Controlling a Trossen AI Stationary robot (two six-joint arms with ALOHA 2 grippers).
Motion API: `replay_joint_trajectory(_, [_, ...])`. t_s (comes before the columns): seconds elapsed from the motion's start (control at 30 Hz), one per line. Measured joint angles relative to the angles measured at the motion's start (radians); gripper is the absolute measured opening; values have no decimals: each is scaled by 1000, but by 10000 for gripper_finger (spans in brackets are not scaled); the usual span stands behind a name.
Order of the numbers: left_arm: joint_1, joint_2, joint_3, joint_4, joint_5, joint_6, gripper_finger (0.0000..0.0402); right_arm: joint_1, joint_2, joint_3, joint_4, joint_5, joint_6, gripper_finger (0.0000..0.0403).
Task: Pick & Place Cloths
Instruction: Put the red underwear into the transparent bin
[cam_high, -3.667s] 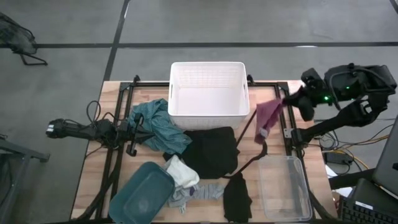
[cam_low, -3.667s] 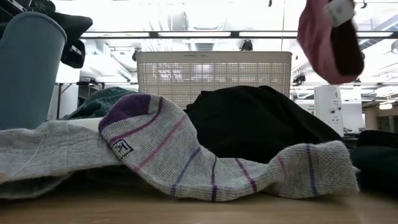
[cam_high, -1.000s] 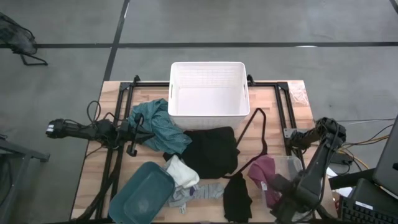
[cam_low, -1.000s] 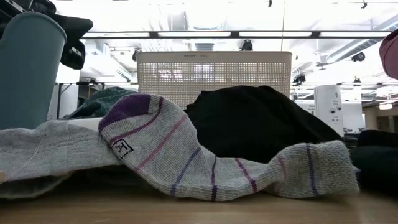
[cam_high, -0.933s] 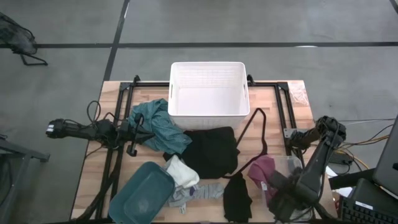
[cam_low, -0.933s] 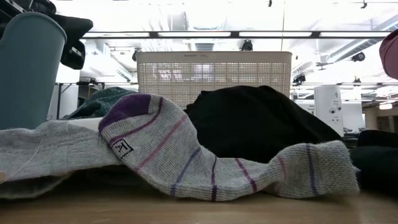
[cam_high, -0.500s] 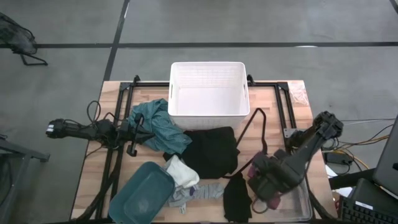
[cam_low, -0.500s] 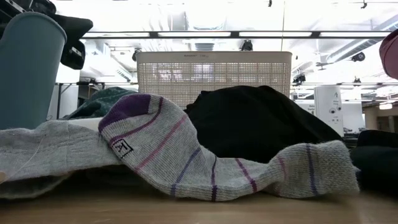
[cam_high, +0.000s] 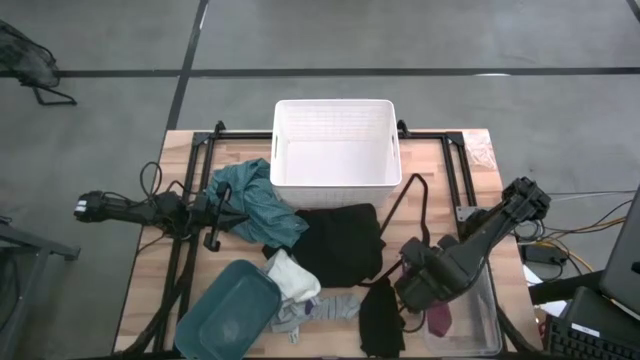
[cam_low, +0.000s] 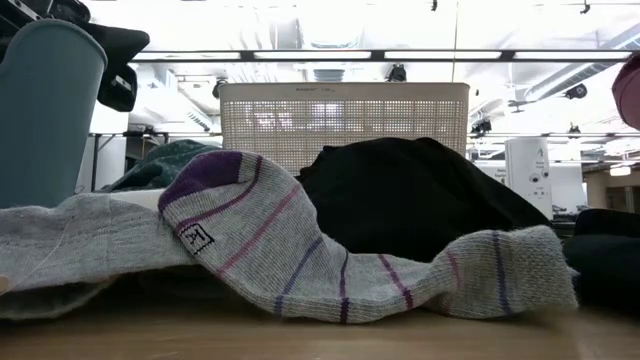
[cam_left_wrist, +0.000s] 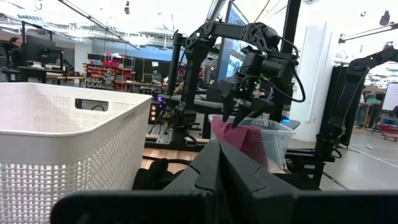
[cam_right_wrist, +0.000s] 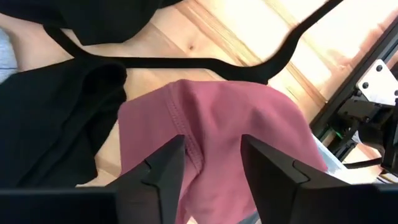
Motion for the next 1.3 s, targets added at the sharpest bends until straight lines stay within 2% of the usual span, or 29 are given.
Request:
replay_joint_trajectory(0.13, [0,0,0,0,0,0,18,-1,0,-20,-1,-20,-2,119])
replay_joint_trajectory(0.47, [0,0,0,0,0,0,18,0,2,6,-2,-31,-36,15])
replay_joint_trajectory(0.7, [0,0,0,0,0,0,17,8,2,25,-2,-81,-33,11])
replay_joint_trajectory(0.9, [0,0,0,0,0,0,17,35,2,66,-6,-83,-19,9])
replay_joint_trajectory(1.3, [0,0,0,0,0,0,16,176,2,128,-7,-65,147,9])
